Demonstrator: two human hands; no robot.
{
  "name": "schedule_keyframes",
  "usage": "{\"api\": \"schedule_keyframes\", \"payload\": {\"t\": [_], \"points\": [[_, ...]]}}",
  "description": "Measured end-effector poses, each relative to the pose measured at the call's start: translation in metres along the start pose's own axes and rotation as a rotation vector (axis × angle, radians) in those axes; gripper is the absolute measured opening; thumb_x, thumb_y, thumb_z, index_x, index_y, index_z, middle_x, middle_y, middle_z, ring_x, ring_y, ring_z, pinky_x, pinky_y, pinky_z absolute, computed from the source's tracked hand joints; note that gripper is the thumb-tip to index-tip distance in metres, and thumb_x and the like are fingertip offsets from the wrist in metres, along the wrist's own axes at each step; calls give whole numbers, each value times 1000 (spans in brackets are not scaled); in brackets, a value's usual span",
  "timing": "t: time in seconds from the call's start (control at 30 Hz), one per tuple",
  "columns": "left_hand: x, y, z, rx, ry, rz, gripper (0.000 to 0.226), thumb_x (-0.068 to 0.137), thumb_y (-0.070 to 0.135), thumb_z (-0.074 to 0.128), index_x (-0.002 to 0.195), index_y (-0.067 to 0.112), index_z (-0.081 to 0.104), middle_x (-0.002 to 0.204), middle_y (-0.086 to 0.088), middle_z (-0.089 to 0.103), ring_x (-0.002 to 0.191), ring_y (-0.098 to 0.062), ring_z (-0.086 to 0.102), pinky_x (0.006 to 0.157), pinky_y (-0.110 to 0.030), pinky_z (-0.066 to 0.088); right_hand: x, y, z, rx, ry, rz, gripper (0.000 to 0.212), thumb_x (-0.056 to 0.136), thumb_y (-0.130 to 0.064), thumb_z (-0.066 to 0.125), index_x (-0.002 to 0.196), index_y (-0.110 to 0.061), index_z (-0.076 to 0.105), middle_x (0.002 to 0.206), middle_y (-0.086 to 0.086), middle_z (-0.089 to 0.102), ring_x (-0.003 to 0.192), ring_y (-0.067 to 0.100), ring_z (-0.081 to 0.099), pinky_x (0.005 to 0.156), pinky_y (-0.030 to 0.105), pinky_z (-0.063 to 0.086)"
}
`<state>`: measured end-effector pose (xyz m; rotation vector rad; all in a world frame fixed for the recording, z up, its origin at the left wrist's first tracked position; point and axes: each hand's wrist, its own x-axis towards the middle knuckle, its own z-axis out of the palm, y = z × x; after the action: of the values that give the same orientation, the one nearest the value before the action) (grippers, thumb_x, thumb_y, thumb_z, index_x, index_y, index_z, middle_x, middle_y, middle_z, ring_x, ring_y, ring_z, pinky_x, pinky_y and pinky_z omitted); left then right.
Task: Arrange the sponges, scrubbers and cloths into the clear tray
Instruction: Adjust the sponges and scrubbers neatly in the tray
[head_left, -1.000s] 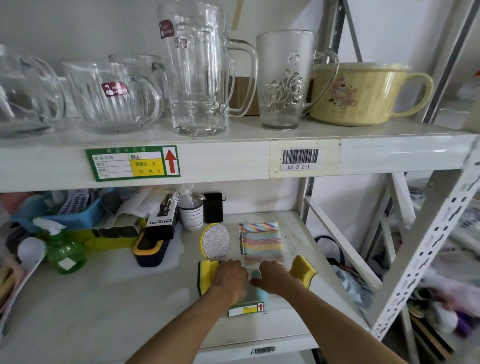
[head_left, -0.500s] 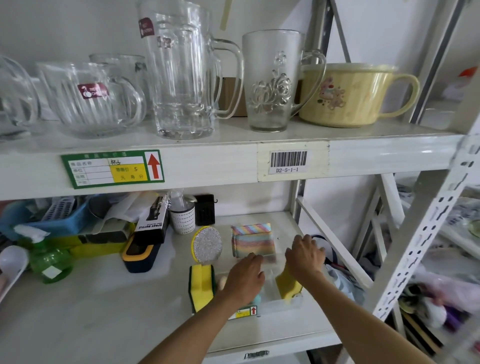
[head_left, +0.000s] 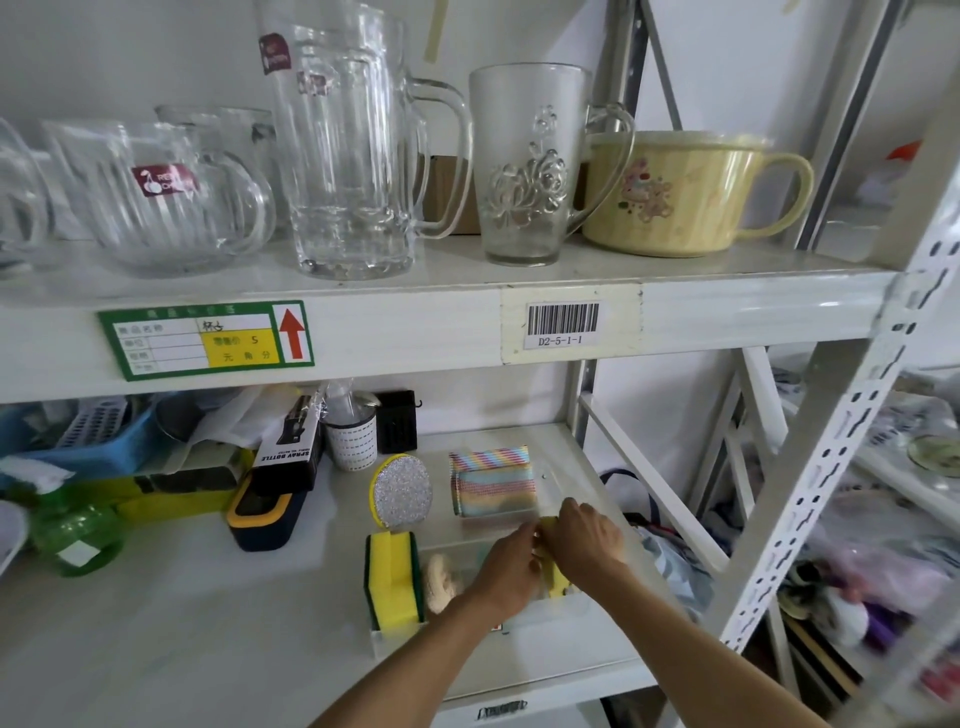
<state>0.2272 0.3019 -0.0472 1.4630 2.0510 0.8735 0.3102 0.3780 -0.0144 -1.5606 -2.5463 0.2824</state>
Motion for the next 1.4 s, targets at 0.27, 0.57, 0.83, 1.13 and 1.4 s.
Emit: {"api": "schedule_keyframes", "payload": {"t": [0.27, 0.57, 0.83, 1.13, 1.4], "points": [[-4, -9, -2, -70, -42, -96, 58, 93, 7, 48, 145, 22, 26, 132, -10, 58, 121, -24, 57, 107, -40, 46, -3, -7, 2, 7, -12, -82, 14, 97, -25, 39, 98, -16, 50, 89, 4, 61, 72, 22, 54, 60, 29, 39], [-4, -9, -1, -40, -102, -101, 64, 93, 7, 50, 148, 23, 19, 137, -8, 54, 127, -23, 52, 108, -35, 43, -4, -8, 1, -12, -19, -40, 23, 98, -28, 37, 105, -13, 54, 96, 5, 64, 73, 21, 53, 61, 28, 39], [-2, -7, -30, 37, 230, 11, 37, 92, 12, 49, 128, 22, 48, 117, -7, 66, 107, -24, 63, 91, -37, 53, 3, -18, -2, 47, 143, -53, 25, 99, -32, 41, 112, -14, 51, 107, 6, 62, 93, 25, 64, 67, 32, 44], [5, -48, -134, 158, 644, -199, 33, 83, 14, 60, 116, 15, 56, 119, -11, 57, 110, -27, 57, 88, -34, 47, 24, -100, 0, 247, 65, -419, 33, 95, -25, 50, 126, -14, 54, 122, 10, 57, 109, 33, 59, 85, 39, 49], [5, -101, -165, 272, 341, -434, 43, 84, 19, 62, 122, 5, 50, 139, -18, 44, 124, -32, 49, 99, -38, 46, 51, -152, 13, 144, -126, -474, 65, 91, -12, 56, 148, -22, 27, 138, 13, 47, 121, 35, 53, 95, 44, 49]]}}
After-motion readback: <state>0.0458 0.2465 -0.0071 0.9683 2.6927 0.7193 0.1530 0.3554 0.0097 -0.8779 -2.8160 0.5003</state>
